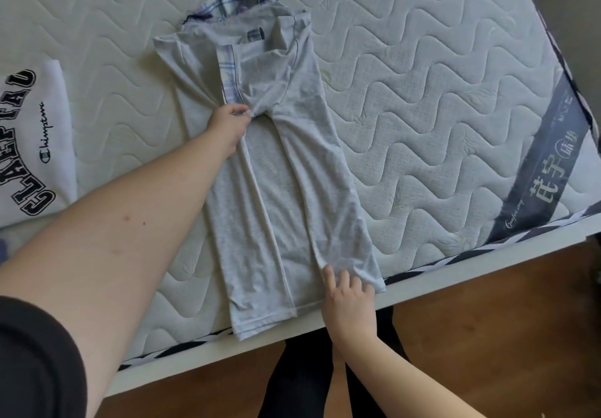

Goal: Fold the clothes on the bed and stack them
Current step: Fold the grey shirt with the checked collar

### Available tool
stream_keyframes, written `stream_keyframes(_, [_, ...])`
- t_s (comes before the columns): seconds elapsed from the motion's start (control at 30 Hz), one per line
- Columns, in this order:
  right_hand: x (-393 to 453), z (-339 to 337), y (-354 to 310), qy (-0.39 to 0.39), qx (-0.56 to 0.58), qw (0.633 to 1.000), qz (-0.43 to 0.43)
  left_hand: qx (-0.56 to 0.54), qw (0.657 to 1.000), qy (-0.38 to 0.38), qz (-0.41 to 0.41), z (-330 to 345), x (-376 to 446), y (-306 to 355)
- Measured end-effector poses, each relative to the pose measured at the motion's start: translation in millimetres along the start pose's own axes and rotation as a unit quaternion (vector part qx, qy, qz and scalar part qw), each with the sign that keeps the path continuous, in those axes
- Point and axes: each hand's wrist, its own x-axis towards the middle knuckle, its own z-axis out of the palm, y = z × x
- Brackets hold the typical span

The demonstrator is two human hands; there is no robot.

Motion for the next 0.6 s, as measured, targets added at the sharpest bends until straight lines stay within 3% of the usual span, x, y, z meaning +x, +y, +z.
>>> stream_keyframes(0.07, [-0.9, 5.9, 1.3, 0.008, -0.005, 1.0, -0.006, -0.011, 0.999, 0.049, -0.011, 1.2, -3.5, 5.1])
stream_keyframes(0.17, [-1.7, 16.9, -0.5, 0.071, -0.035, 0.996, -0.042, 0.011, 0.977, 0.212, 0.032, -1.8, -23.0, 11.0])
stream_keyframes(0.2, [-0.3, 19.2, -2.0, 0.101, -0.031, 0.993, -0.049, 0.064, 0.974, 0.202, 0.08, 0.4, -37.7, 8.2])
stream_keyframes(0.27, [-0.2, 21.9, -5.2, 0.129, -0.012, 0.99, -0.062, 0.172, 0.97, 0.113, 0.127, 7.5, -70.7, -10.9])
stream_keyframes(0.43, [-6.1, 20.6, 12.7, 0.133, 0.08, 0.97, -0.186, 0.187, 0.971, -0.061, 0.138, 43.8, -171.2, -61.4])
stream_keyframes(0.5, [-7.4, 14.7, 32.0, 0.17, 0.118, 0.968, -0.144, 0.179, 0.974, -0.104, 0.089, 59.6, -206.4, -80.2])
stream_keyframes(0.6, [-8.2, 7.0, 67.1, 0.146, 0.224, 0.963, 0.024, 0.182, 0.977, -0.104, -0.035, 82.5, -243.4, -105.1])
